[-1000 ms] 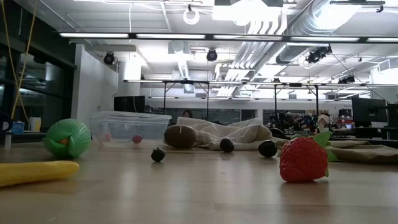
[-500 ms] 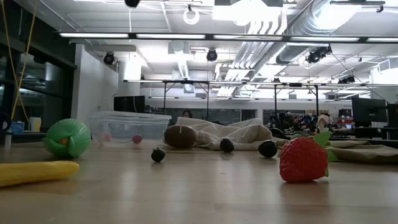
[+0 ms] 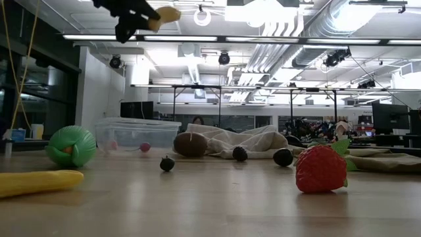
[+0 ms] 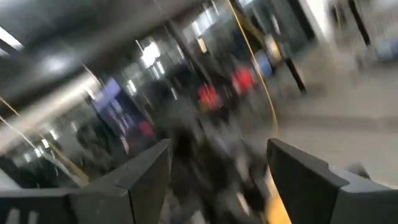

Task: Pick and placing Produce into tupperware
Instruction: Put the yellow banana into the transparent bin

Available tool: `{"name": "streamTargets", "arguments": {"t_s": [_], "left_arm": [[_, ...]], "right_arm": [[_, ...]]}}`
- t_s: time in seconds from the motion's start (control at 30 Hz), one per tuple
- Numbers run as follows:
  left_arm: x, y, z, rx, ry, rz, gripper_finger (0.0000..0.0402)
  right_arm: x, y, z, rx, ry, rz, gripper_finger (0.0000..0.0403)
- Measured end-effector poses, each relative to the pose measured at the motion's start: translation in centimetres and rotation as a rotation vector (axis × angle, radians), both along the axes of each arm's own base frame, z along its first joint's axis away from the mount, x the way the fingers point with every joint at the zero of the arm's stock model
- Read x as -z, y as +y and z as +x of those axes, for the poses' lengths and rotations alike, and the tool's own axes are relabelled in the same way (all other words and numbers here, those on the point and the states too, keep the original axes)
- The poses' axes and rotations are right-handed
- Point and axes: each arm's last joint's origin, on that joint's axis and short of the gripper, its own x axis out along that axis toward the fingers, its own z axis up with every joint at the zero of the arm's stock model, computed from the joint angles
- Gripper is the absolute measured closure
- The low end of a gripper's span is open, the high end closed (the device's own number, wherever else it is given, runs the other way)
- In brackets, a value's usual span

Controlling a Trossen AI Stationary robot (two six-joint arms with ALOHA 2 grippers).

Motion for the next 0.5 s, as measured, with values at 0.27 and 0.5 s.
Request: {"name": "streamTargets", "arguments": {"t_s": [0.27,0.5], "left_arm": [[1.3,1.4,-1.9,-0.02,0.138,-0.027,0.0279],[2.6,2.6,-3.3,-0.091,0.259,-0.102,0.0279]], "right_arm": [[3.8,-0.1,-0.3,-0.11,0.319,0.207,0.0148],[5.9,-0.1,-1.3,-0.097,0.529,0.303,0.0148]]}}
